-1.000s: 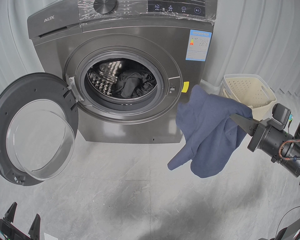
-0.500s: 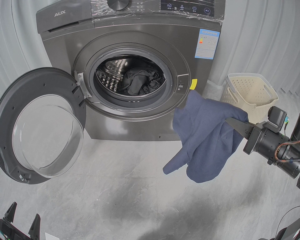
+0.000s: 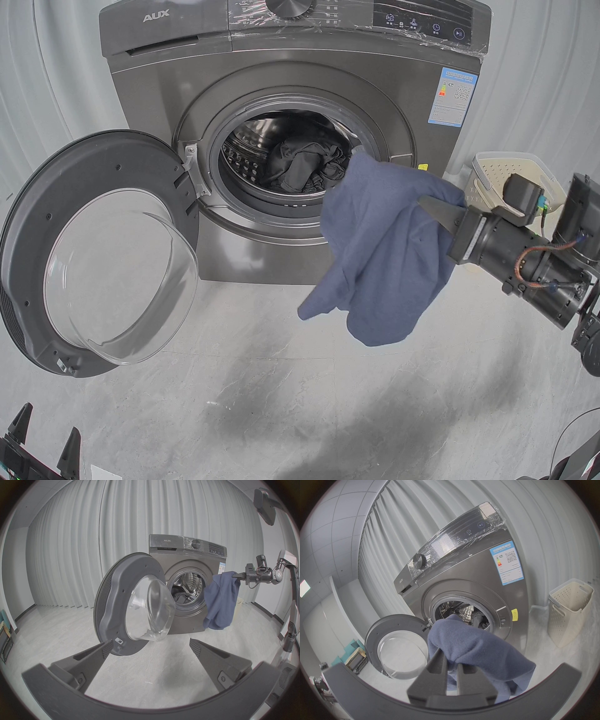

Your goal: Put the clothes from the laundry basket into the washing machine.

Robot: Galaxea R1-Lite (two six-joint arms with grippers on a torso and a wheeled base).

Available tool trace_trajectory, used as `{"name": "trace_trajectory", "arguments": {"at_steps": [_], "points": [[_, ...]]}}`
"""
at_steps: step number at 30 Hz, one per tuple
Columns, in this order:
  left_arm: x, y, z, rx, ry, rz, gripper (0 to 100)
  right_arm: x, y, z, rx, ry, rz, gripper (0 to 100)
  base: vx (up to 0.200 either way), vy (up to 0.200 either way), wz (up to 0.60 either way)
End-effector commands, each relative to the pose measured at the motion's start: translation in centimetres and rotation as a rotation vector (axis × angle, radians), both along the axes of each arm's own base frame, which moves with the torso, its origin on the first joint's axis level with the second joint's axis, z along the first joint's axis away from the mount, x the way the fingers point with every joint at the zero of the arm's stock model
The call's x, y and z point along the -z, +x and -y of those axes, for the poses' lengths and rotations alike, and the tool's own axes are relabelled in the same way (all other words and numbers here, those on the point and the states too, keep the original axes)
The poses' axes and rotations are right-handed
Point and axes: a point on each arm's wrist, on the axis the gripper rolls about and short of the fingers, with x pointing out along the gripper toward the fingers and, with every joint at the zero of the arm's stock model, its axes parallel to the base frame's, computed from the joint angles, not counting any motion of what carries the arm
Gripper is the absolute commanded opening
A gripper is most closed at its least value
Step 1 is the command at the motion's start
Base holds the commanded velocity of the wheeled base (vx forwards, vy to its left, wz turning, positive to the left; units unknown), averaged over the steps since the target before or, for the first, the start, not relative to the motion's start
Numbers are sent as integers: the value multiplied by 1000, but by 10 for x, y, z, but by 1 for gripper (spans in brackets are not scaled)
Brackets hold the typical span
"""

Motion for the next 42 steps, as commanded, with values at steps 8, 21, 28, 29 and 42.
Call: {"name": "trace_trajectory", "arguments": {"at_steps": [8, 21, 28, 29, 42], "points": [[-37, -11, 1, 22, -28, 171, 100, 6, 15, -53, -62, 43, -50, 0, 0, 0, 0], [-81, 45, 10, 442, -26, -104, 100, -5, 7, -68, -157, 123, 31, 0, 0, 0, 0], [-86, 106, 22, 610, -12, -212, 100, -4, 14, -79, -182, 138, 57, 0, 0, 0, 0], [-85, 113, 27, 644, -15, -227, 100, -7, 14, -82, -192, 148, 68, 0, 0, 0, 0], [-63, 177, 79, 862, -14, -404, 100, -5, 14, -92, -242, 161, 111, 0, 0, 0, 0]]}}
